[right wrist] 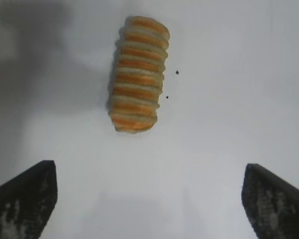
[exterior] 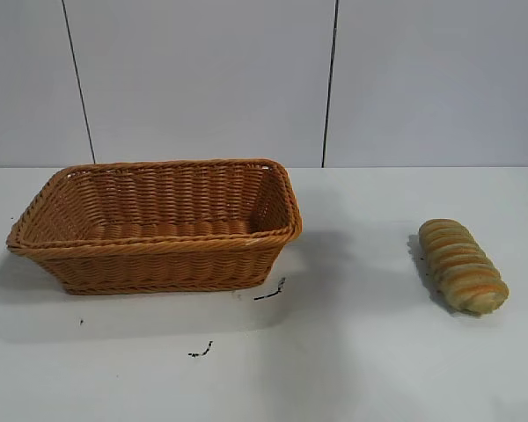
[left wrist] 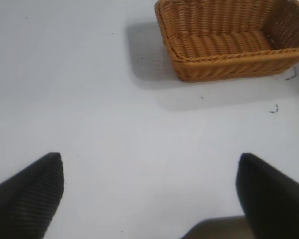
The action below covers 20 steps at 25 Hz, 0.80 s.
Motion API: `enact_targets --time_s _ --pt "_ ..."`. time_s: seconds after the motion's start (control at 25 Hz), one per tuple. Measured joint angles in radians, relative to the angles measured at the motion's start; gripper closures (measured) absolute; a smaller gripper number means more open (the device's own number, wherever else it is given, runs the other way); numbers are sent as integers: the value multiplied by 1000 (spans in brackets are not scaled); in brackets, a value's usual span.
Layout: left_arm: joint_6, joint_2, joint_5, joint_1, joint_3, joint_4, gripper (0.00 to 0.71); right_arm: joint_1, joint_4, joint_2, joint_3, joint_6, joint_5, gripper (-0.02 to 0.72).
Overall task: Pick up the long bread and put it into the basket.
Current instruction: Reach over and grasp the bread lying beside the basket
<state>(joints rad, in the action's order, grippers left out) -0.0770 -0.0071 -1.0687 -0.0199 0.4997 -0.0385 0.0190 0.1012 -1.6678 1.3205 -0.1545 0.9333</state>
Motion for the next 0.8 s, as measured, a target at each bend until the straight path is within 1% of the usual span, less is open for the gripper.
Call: enact_targets --time_s 0.08,0.24,0.36,0.56,0.64,0.8 --pt "0 0 0 0 0 0 18 9 1 -20 7 -4 -6 14" --pt "0 0 0 0 0 0 18 67 -11 -37 9 -7 -19 14" --pt "0 0 0 0 0 0 18 92 -25 -37 9 33 -45 14" --pt "0 0 0 0 0 0 18 90 -101 -62 12 101 -57 14" --pt "0 0 0 0 0 0 18 90 -121 -89 12 111 -64 14" --pt "0 0 0 0 0 0 18 90 -126 -170 12 118 -91 14"
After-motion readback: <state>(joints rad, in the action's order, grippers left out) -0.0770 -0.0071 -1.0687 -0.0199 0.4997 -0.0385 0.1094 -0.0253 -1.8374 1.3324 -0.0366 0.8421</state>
